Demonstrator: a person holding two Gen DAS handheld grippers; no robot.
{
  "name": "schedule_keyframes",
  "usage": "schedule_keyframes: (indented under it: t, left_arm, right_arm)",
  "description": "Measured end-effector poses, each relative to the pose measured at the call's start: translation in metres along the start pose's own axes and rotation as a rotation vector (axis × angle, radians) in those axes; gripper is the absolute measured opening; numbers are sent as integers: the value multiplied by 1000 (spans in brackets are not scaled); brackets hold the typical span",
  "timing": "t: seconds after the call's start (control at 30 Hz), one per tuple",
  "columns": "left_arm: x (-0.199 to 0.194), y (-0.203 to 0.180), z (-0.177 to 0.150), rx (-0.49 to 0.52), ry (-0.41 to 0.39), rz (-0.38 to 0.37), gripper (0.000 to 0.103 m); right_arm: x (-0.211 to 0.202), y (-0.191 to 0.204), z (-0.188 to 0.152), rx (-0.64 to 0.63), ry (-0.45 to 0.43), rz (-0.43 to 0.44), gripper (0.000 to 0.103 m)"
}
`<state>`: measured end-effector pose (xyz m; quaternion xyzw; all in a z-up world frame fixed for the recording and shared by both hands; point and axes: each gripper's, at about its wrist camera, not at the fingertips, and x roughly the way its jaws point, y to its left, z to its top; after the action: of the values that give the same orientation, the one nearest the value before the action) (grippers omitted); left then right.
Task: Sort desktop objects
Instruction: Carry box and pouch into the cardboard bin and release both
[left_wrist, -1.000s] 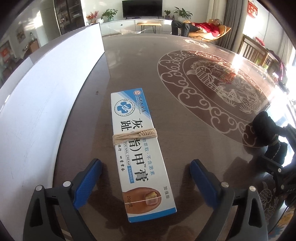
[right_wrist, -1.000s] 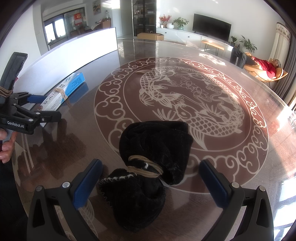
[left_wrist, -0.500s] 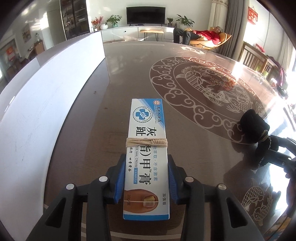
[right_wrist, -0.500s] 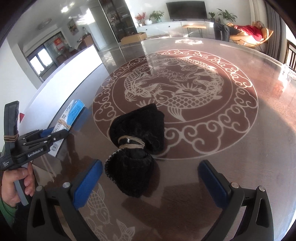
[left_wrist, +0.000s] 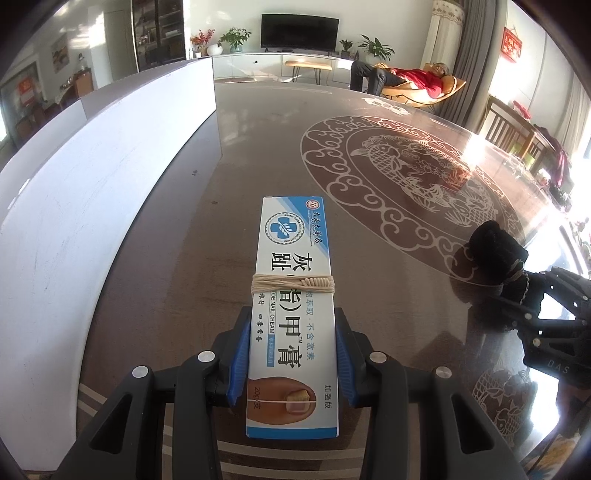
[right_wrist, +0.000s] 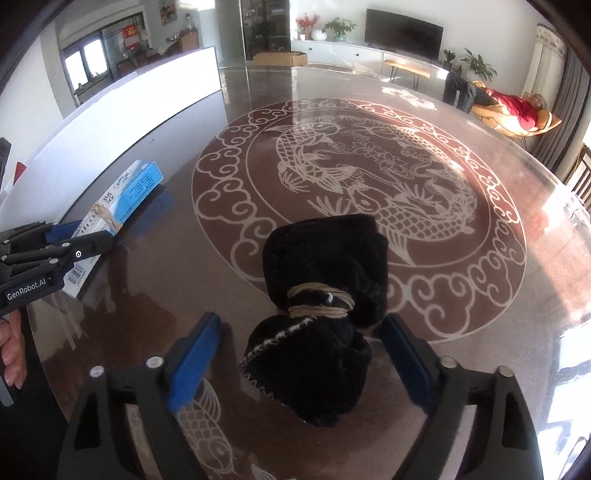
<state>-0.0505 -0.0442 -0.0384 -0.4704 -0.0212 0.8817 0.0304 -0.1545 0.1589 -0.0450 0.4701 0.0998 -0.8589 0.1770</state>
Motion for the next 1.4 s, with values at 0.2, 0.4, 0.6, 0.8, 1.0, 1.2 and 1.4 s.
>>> schedule_keyframes:
  t: [0.2, 0.4, 0.6, 0.8, 1.0, 1.2, 1.4]
  left_arm:
    - [-31, 11, 9, -94, -62, -79, 40]
    - [-112, 56, 50, -157, -201, -118, 40]
    - [-167, 165, 75, -278, -247, 29, 40]
    - [-135, 244, 68, -396, -103, 149, 40]
    - [-92, 253, 62, -415, 2, 172, 41]
    - [-83, 256, 56, -442, 33, 181, 61]
    - [-110, 253, 56, -491, -68, 286, 82]
  right_arm:
    - [-20, -3, 7, -58, 6, 20, 31]
    - [-87, 18, 69, -123, -157, 82, 31]
    - [-130, 108, 161, -249, -282, 261, 31]
    - [-99, 238, 236, -368, -255, 431, 31]
    - [2, 322, 270, -450, -84, 386, 32]
    - [70, 331, 266, -481, 109, 334, 76]
    - [39, 302, 279, -503, 19, 294, 99]
